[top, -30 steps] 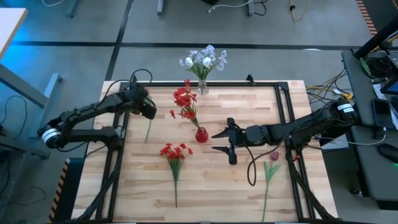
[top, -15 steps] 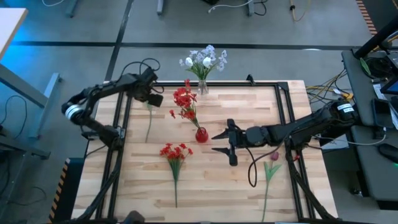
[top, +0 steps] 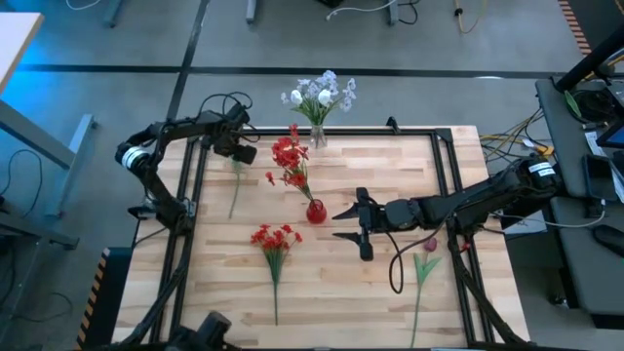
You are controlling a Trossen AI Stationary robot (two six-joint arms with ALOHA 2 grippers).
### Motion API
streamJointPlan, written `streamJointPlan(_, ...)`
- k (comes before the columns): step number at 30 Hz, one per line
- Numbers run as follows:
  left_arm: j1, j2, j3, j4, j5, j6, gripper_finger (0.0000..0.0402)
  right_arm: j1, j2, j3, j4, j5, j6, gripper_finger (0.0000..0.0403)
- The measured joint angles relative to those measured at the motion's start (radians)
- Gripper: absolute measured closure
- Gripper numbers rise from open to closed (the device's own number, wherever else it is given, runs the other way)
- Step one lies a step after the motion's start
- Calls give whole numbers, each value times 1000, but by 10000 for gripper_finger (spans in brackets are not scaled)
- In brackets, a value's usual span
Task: Sort flowers into vase by color
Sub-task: Put the top dark red flower into the red vase
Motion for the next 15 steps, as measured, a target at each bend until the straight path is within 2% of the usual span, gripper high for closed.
streamJointPlan(10,10,119,96,-7,8,28,329,17,0,0,0,0,6,204)
streamJointPlan(15,9,126,106,-6,12,83,382,24,0,0,-1,0,5,204)
